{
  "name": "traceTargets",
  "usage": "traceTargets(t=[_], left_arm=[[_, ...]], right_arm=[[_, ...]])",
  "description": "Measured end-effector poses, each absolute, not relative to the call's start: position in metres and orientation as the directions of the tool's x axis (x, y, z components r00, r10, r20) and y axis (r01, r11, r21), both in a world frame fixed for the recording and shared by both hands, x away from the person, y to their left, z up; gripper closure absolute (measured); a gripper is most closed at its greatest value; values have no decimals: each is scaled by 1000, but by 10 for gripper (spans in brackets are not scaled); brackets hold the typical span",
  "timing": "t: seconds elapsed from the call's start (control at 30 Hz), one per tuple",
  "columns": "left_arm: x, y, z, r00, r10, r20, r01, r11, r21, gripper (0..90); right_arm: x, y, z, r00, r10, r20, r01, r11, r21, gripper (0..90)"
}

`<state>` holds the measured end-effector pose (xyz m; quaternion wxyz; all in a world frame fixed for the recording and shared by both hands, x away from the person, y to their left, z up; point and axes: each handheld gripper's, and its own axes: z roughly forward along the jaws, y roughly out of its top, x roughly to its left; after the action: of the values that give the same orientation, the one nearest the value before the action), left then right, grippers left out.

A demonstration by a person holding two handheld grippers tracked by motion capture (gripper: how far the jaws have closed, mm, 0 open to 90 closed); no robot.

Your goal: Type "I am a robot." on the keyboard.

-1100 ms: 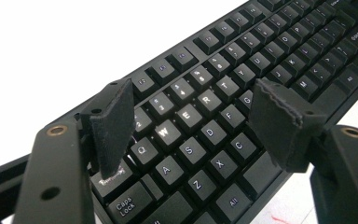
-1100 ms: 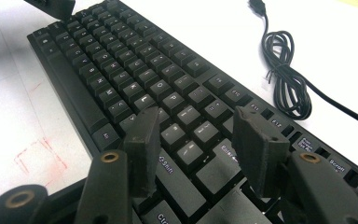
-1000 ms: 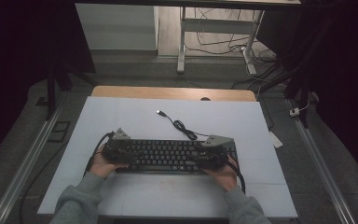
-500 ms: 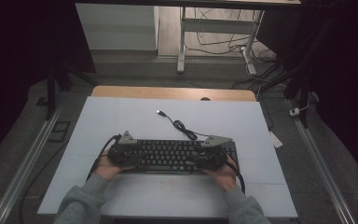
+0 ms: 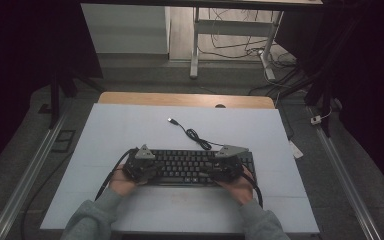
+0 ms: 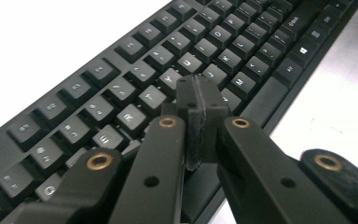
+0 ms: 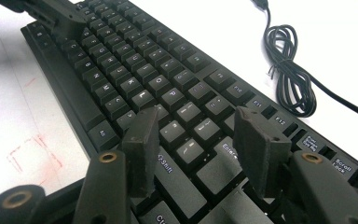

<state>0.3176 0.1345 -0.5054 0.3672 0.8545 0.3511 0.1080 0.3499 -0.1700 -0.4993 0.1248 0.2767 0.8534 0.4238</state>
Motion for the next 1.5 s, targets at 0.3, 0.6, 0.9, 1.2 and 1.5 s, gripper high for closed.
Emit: traceTargets(t=[0.3, 0.6, 0.9, 1.2, 1.5], left_arm=[[318, 123, -511, 743, 666, -68, 517, -506, 690, 891], [318, 119, -515, 748, 661, -64, 518, -520, 679, 890], [319, 118, -517, 748, 661, -62, 523, -528, 669, 889], [319, 118, -518, 750, 658, -66, 522, -529, 669, 889], [319, 118, -519, 746, 663, -69, 528, -525, 667, 889]], right_arm=[[350, -170, -500, -817, 576, 21, 366, 490, 791, 506], [350, -169, -501, -816, 578, 21, 369, 492, 788, 504], [350, -169, -501, -817, 576, 19, 368, 497, 785, 503], [351, -169, -502, -817, 576, 20, 369, 497, 785, 502], [351, -169, -502, -817, 576, 19, 369, 497, 786, 502]])
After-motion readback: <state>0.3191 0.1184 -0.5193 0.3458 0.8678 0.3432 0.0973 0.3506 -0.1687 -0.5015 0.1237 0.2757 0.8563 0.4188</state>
